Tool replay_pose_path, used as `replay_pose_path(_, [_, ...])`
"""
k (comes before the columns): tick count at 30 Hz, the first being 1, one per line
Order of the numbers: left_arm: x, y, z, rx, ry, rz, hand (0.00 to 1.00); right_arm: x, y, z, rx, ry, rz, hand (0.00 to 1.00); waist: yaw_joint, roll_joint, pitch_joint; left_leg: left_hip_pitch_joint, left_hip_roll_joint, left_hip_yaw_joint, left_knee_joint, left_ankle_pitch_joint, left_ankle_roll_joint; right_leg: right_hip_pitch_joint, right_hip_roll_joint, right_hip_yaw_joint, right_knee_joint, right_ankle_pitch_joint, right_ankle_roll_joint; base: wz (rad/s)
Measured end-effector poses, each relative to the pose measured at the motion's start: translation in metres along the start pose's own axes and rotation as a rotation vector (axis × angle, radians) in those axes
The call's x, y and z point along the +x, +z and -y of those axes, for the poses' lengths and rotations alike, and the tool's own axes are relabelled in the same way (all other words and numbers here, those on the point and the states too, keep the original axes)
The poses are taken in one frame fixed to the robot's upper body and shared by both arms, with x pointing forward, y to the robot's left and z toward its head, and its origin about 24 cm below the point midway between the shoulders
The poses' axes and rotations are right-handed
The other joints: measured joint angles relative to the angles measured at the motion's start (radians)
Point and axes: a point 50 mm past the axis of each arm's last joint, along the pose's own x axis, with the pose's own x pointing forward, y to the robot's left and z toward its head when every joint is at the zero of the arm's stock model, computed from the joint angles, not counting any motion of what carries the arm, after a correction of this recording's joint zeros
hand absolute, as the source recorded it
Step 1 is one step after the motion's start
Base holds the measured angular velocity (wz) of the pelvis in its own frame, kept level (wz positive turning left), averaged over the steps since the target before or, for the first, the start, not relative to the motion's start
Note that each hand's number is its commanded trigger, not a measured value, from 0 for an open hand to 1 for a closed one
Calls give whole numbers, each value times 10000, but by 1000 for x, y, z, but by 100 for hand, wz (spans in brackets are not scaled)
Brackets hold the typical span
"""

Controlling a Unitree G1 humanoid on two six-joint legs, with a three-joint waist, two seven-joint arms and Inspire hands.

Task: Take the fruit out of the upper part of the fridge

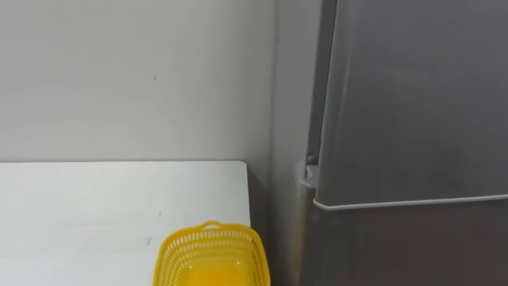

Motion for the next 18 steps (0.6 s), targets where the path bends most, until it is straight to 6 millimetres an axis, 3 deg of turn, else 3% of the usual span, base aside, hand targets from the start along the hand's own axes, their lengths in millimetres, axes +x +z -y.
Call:
replay_pose_path(9, [0, -6, -3, -2578, 547, -456, 0, 0, -5, 1, 265, -69, -56, 0, 150, 183, 7, -5, 3, -28, 1, -3, -4, 3, -23, -62, 55, 0, -1, 0])
replay_pose_path(18, [-1, 0, -11, -7220, 954, -989, 0, 0, -8, 3, 555, -71, -228, 0, 281, 230, 4, 24, -30, -45, 14, -2, -3, 36, -39, -102, 76, 3, -1, 0])
